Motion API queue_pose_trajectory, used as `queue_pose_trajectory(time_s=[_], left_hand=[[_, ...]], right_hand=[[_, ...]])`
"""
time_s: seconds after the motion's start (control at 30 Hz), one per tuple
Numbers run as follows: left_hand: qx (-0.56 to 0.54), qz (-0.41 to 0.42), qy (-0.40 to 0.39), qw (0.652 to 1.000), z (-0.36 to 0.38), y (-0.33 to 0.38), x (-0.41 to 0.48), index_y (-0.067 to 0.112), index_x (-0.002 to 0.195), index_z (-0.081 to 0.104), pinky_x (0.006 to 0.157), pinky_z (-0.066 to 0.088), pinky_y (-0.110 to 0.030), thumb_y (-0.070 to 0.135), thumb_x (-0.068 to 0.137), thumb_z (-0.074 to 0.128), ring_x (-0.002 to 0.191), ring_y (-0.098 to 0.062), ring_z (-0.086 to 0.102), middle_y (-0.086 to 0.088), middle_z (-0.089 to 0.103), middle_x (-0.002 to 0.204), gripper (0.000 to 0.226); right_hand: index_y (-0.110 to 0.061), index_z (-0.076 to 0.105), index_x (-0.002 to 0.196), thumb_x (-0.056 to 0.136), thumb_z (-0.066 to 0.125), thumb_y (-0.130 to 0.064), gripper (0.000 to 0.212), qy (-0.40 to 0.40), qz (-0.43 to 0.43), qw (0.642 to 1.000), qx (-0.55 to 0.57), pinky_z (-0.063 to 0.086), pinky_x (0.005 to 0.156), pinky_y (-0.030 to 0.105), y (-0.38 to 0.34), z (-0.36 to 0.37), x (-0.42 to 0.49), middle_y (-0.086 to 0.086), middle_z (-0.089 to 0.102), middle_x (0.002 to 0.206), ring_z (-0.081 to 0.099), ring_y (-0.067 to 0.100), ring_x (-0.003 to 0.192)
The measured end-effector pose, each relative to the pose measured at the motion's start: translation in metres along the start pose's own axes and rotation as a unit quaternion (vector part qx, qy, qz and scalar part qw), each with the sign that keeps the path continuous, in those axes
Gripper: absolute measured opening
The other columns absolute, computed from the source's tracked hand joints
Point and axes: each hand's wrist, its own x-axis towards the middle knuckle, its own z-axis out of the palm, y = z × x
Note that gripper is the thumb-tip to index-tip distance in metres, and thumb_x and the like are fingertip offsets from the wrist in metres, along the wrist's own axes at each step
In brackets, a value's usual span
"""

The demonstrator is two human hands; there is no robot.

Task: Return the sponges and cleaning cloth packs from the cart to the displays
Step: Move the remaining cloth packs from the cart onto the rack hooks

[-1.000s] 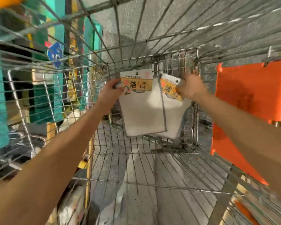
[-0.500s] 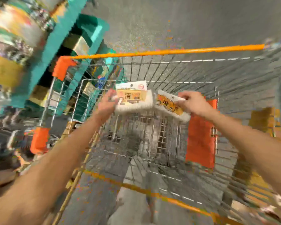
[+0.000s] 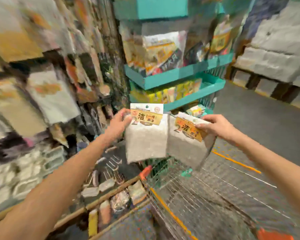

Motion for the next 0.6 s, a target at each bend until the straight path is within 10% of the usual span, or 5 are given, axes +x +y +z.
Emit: queue_pose_trajectory(time_s=[0.17,0.6], left_hand=[[0.001,-0.013,0.089,0.996,-0.133,-0.019,-0.010,0.023,0.095,0.051,0.074,0.044,-0.018,0.011,0.095,0.054,0.087,-0.016,0.053,0.004,0.058,0.090,0.013],[0.001,-0.087,0.230,0.969,-0.348,-0.110,0.003,0.008,0.113,0.052,0.067,0.043,-0.015,0.010,0.096,0.043,0.089,-0.011,0.055,-0.001,0.061,0.107,0.020]], right_hand=[[-0.017,0.066,0.080,0.083,0.071,-0.021,0.007,-0.039,-0.066,0.997,-0.014,0.042,0.057,0.017,-0.119,0.077,0.047,-0.006,0.063,0.072,0.054,0.009,0.067],[-0.018,0.070,0.096,0.088,0.061,-0.025,0.014,-0.020,-0.094,0.994,-0.050,0.052,0.080,0.038,-0.289,0.256,0.142,0.001,0.070,0.092,0.066,0.017,0.086]])
